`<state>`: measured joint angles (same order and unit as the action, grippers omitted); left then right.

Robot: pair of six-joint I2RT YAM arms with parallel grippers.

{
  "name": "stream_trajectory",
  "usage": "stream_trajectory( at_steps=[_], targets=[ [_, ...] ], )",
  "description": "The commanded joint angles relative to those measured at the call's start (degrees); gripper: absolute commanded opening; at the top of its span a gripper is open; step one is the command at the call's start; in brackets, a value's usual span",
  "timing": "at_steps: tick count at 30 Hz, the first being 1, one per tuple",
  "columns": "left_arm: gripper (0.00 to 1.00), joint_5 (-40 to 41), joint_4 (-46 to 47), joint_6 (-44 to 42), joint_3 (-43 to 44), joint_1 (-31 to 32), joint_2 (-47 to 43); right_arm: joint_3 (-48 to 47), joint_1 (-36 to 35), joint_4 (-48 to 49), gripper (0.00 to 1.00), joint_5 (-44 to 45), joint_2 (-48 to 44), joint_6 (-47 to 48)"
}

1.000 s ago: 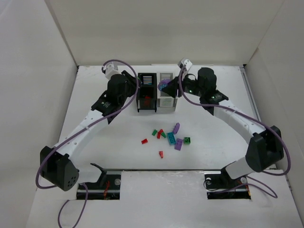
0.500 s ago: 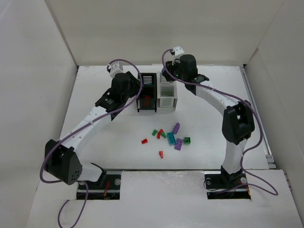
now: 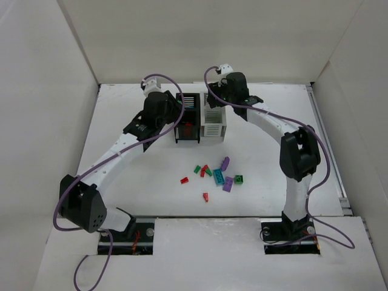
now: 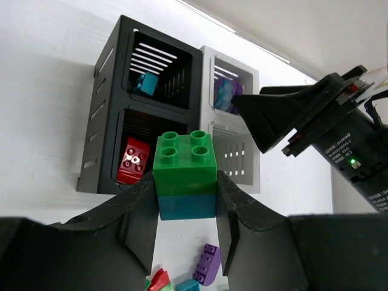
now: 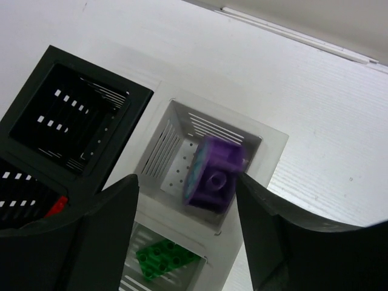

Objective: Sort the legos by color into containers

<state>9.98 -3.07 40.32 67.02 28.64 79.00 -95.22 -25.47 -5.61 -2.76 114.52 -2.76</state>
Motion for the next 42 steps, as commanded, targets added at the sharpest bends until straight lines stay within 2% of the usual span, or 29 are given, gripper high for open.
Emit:
stream_trajectory(
  at_steps=[1,5,8,12,13,17,22,27,30,38,42],
  targets=[
    [0.25,-2.5,2.3,-2.3,2.7,-0.3,-0.3,-1.4,0.2,1.1,0.71,0.1,-2.4,0.3],
    [0.25,-3.0,2.9,-2.3,2.2,-0.3,-0.9,0.1,0.7,1.1,0.72,-1.9,-4.7,1.3],
    [0.25,-3.0,3.9,-1.1,1.6,-0.3,-1.5,3.7,0.7,1.1,0.77,-10.4,-9.1,5.0],
    [0.25,-4.3,6.6,2.0,0.3,-0.3,-2.6,12.8,0.7,6.6,0.79,-25.6,-17.1,7.5],
    [0.25,-5.0,8.2,2.7,-0.3,-0.3,-2.6,14.6,0.7,9.4,0.79,-31.0,-18.5,8.2],
    [0.25,-7.1,11.9,7.3,-3.5,-0.3,-4.0,24.1,0.7,19.6,0.82,-39.6,-23.9,5.7],
    [0.25,-6.3,16.0,12.2,-6.0,1.8,-7.7,25.5,-1.6,27.0,0.82,-41.3,-24.6,0.1],
    [0.25,-0.8,18.2,13.9,-7.3,5.0,-10.1,25.5,-4.8,31.4,0.82,-37.1,-24.6,-1.0],
    [0.25,-0.2,19.8,15.6,-8.7,5.8,-11.3,26.1,-6.0,33.7,0.82,-37.1,-25.1,-2.2],
    [0.24,1.7,22.1,18.0,-10.5,8.2,-11.9,31.8,-7.7,43.8,0.82,-30.3,-28.2,-6.8],
    [0.24,2.2,24.0,19.4,-11.2,8.7,-12.4,33.3,-7.7,48.0,0.82,-30.8,-28.7,-8.7]
  ],
)
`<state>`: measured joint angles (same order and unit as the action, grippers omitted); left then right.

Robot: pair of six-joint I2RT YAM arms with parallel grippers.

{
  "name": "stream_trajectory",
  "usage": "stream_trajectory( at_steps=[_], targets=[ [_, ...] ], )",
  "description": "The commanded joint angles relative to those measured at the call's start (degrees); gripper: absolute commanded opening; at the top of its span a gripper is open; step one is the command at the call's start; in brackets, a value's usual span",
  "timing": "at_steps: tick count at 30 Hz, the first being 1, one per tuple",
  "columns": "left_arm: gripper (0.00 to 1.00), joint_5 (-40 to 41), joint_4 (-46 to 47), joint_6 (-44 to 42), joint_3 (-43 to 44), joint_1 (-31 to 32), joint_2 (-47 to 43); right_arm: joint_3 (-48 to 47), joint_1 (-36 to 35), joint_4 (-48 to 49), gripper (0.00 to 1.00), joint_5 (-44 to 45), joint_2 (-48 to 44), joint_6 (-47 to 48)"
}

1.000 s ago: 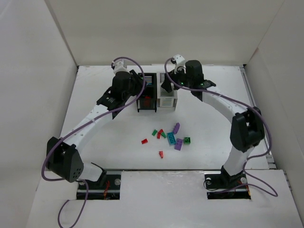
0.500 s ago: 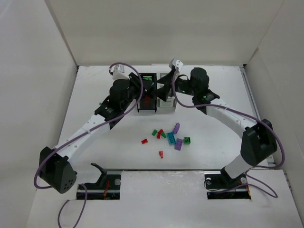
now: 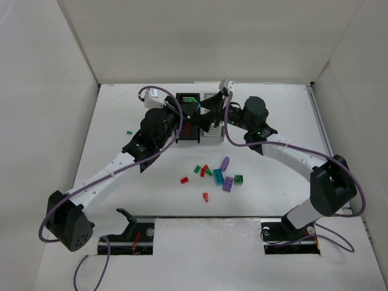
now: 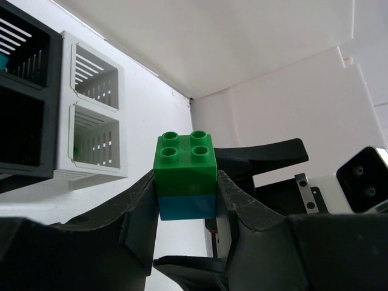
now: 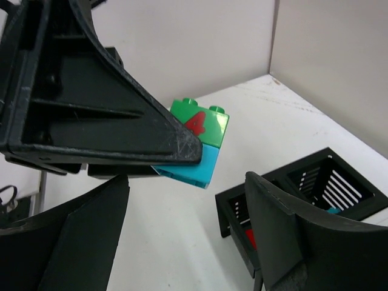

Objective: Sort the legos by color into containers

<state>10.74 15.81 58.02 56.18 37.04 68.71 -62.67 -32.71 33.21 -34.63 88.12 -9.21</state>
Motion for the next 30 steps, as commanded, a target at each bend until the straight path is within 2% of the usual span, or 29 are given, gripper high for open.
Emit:
stream_trajectory(
  at_steps=[1,5,10,16,17,18,23,24,29,30],
  targets=[
    [0.24,1.5,5.1,1.7,-0.9,0.3,-2.1,0.7,-0.5,10.0,0.82,1.1,-2.3,-3.3],
    [0.24,1.5,5.7,2.3,-0.9,0.8,-2.1,1.8,-0.5,13.3,0.79,2.3,-2.3,-5.8],
    [0.24,2.0,6.4,2.3,-2.0,1.4,-2.6,1.9,-0.5,16.3,0.65,1.7,-2.3,-7.0],
    [0.24,2.0,8.0,2.8,-3.1,1.4,-3.8,1.9,-0.5,17.8,0.62,-0.2,-1.1,-8.3],
    [0.24,2.0,8.0,2.8,-3.1,1.4,-3.8,1.4,-0.5,17.8,0.59,-0.2,-1.1,-8.9],
    [0.24,2.0,8.0,2.8,-3.1,1.4,-3.8,1.4,-0.5,17.8,0.5,-0.9,-0.6,-8.9],
    [0.24,0.8,10.1,2.8,-3.6,1.4,-3.8,0.9,-0.5,17.8,0.34,-2.3,-0.1,-8.9],
    [0.24,0.8,10.1,2.8,-3.6,1.4,-3.8,0.4,-0.5,17.8,0.34,-3.4,0.0,-8.9],
    [0.24,-0.4,11.4,3.4,-4.2,1.4,-3.8,-0.8,-0.5,18.3,0.65,-5.3,1.0,-9.4],
    [0.24,-1.0,11.4,3.4,-4.2,1.4,-3.2,-0.8,-0.5,18.3,0.65,-5.8,1.0,-9.4]
  ],
)
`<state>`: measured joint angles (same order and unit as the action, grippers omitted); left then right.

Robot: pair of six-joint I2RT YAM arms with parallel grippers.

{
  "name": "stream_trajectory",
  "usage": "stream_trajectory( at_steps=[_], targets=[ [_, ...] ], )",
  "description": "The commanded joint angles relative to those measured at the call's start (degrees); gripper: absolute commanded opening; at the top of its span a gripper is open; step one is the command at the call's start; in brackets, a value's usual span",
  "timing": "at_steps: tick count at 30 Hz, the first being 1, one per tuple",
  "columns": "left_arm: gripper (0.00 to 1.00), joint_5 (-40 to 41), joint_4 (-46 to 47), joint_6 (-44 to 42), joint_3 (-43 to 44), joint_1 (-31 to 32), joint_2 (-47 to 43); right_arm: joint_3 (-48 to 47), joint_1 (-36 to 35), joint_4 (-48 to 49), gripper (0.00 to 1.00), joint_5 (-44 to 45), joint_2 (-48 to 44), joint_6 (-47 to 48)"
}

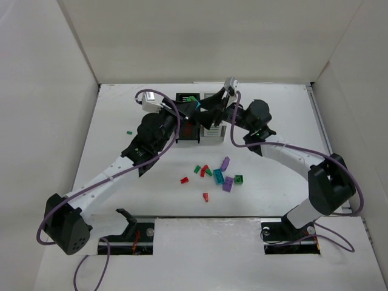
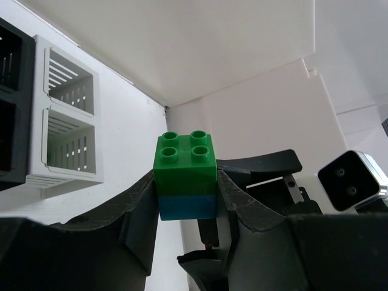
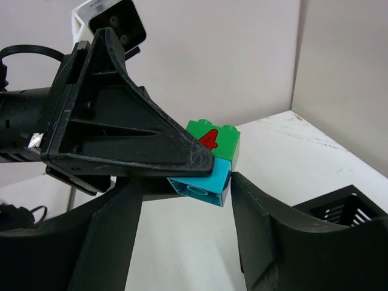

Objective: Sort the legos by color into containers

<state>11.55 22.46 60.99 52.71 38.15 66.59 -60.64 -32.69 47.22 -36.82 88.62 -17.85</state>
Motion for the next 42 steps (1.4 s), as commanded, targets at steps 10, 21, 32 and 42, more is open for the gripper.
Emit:
stream_trajectory(
  at_steps=[10,21,32,42],
  targets=[
    [0.24,-1.3,5.4,1.1,-0.7,1.3,-0.6,-2.0,-0.5,4.9,0.4,-1.1,0.5,-1.8],
    [0.29,2.2,5.4,0.0,-0.6,1.8,-0.9,0.4,0.3,5.0,0.09,-1.3,-0.6,-2.5],
    [0.29,7.9,1.6,-1.9,1.1,1.3,-1.6,12.2,5.9,-0.4,0.0,-1.8,-9.4,-2.4],
    [0.24,8.5,-0.4,-1.9,2.8,-0.9,0.1,17.7,7.6,-4.9,0.0,-2.4,-13.6,-1.8]
  ],
)
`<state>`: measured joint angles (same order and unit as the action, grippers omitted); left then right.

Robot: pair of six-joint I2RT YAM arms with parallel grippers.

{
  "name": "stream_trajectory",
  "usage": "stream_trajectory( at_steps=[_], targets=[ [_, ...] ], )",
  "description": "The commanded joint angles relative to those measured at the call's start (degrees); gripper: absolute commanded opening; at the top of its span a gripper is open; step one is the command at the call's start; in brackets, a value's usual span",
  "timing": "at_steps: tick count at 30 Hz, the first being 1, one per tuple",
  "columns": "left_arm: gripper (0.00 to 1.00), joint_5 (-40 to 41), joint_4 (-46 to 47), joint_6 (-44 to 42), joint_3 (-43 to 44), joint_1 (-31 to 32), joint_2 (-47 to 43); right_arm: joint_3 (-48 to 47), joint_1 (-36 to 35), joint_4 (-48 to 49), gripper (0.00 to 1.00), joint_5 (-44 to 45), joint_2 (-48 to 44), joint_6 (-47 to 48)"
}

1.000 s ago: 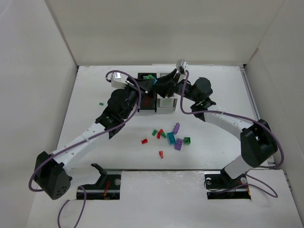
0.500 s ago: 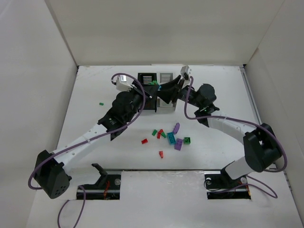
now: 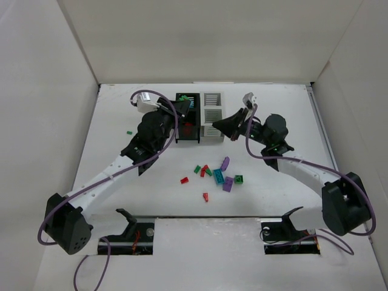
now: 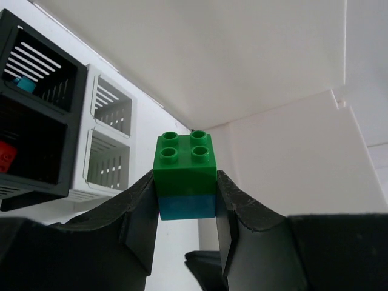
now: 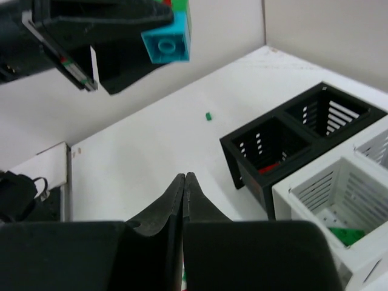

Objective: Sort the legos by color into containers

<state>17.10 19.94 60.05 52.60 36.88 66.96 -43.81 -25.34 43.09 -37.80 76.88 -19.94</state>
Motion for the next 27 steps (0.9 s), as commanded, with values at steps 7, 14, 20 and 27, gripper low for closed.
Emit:
stream_trajectory(
  at_steps=[7,14,20,27],
  targets=[
    [0.25,-1.5,5.1,0.8,2.3,0.4,0.8,-3.2,-0.9,-0.7,0.2,-2.1,0.5,0.3],
    [0.26,-2.5,6.2,2.0,2.3,2.5,2.0,-9.5,-2.9,2.5,0.56,0.2,4.4,0.3],
    [0.3,-1.3,6.7,0.9,2.9,4.3,2.7,-13.4,-4.6,4.7,0.69,1.3,8.1,-0.3],
    [0.3,-1.8,8.5,1.7,2.9,4.9,3.2,-13.4,-5.2,10.1,0.73,3.8,9.3,-3.0]
  ],
)
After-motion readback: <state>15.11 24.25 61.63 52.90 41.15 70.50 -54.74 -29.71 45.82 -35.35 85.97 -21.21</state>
